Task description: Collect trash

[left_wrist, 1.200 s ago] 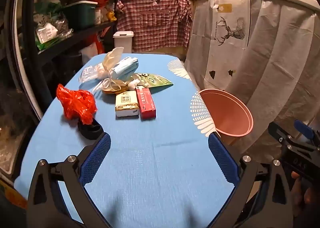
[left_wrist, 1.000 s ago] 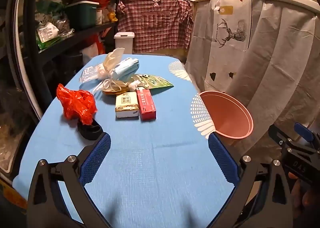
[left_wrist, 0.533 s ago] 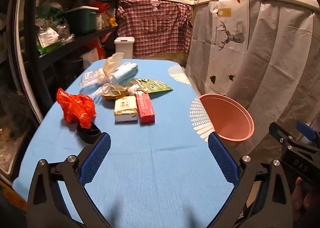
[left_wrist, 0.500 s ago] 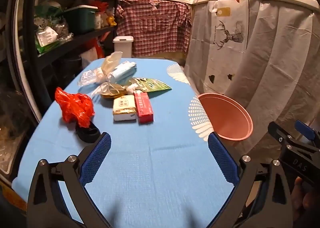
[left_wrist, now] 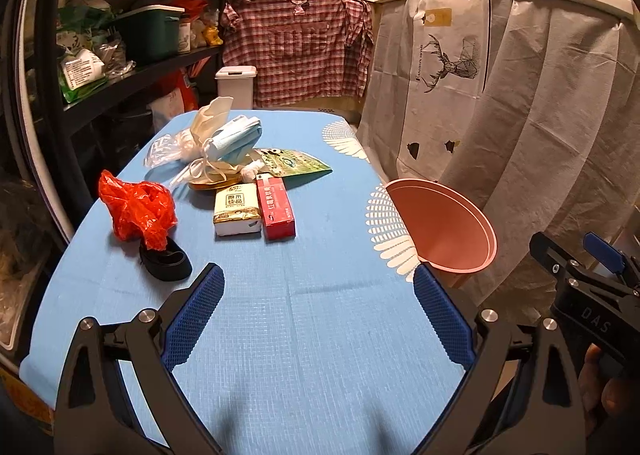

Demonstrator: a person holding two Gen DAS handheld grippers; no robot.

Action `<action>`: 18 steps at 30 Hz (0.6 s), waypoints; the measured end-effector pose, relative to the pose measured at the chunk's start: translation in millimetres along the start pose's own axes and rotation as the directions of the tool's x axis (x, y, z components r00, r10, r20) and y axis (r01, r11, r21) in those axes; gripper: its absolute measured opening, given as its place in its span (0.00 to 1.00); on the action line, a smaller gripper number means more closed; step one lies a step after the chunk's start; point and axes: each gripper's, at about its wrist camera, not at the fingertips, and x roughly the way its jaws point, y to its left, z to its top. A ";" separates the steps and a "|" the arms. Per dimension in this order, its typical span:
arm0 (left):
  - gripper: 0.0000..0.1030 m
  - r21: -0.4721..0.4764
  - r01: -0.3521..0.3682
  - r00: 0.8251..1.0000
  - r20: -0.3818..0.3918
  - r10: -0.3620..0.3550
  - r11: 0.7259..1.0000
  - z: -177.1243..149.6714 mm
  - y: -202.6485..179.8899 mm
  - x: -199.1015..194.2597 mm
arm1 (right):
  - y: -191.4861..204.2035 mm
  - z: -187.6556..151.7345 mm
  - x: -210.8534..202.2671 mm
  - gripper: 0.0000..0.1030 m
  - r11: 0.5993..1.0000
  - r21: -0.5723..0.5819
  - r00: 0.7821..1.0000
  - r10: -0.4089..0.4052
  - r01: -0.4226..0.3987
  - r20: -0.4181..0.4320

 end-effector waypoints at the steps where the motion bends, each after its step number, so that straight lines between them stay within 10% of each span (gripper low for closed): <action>1: 0.89 0.000 0.001 1.000 0.000 -0.001 1.000 0.1 0.0 -0.2 | -0.7 0.0 0.4 0.92 1.000 -0.002 1.000 0.002 -0.002 -0.001; 18: 0.89 0.008 0.008 1.000 0.004 -0.008 1.000 0.4 -4.1 -1.7 | 0.1 -1.3 0.0 0.92 1.000 -0.011 1.000 0.002 -0.002 0.000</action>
